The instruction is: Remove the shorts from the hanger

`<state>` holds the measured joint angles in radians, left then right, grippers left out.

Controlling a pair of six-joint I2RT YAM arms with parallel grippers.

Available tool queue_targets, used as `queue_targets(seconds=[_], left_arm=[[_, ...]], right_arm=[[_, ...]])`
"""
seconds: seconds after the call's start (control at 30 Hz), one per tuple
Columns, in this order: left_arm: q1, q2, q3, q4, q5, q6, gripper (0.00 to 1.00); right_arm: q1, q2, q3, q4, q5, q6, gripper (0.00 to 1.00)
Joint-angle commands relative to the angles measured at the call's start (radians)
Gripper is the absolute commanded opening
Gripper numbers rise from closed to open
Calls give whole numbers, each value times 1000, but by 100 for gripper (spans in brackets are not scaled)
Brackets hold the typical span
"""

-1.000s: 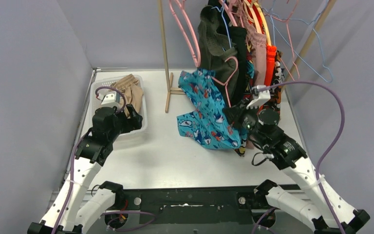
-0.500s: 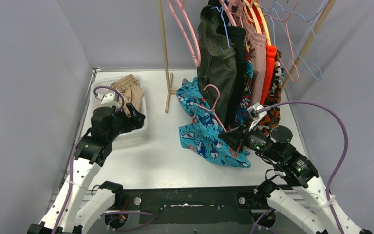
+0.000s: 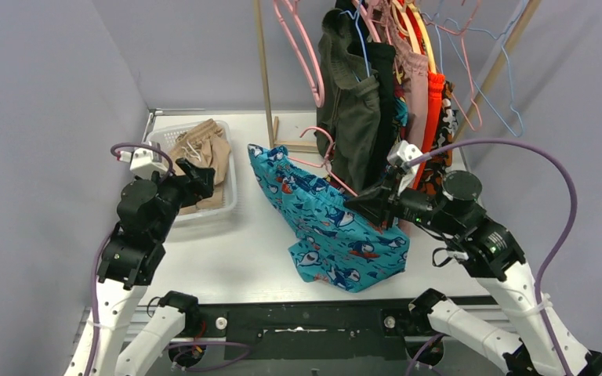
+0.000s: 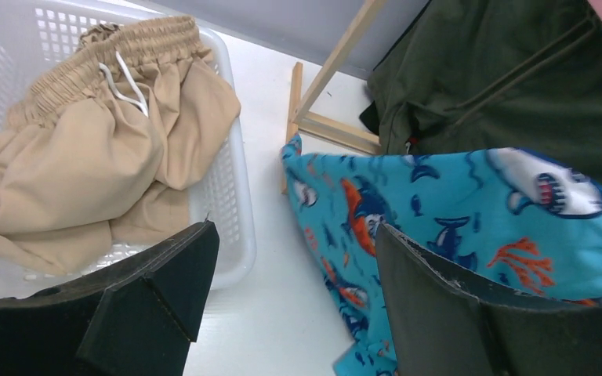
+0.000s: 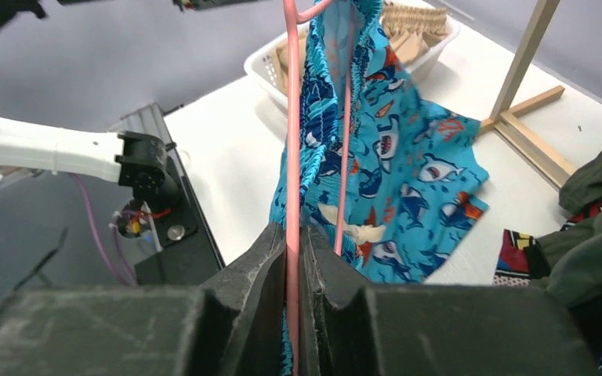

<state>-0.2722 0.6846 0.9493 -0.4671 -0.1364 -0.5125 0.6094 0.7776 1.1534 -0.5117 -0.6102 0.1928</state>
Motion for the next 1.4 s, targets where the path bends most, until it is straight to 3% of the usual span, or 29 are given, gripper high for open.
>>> queue_targets(seconds=[0.0,0.1,0.27,0.4,0.5,0.83,1.03,1.37], left_arm=[[-5,-36,47,49,-48,20,73],[-7,-30,47,73,25,60,72],[-17,19,22,155,264,106,73],[-24,100,17,215,504,118,71],[-47,174,27,219,598,110,68],[-253,331,-9,216,417,1,67],[-262,379,-52,241,356,-88,66],[-281,473,-25,216,313,-105,66]], right_arm=[[-35,72,29,-39,0,-120,0],[-110,95,-31,-30,-30,-111,0],[-240,130,-91,31,-268,-74,0],[-250,179,-102,-22,-318,-137,0],[-251,210,-121,4,-341,-136,0],[-247,206,-237,125,-396,-34,0],[-240,186,-281,159,-423,1,0],[-195,187,-332,207,-423,30,0]])
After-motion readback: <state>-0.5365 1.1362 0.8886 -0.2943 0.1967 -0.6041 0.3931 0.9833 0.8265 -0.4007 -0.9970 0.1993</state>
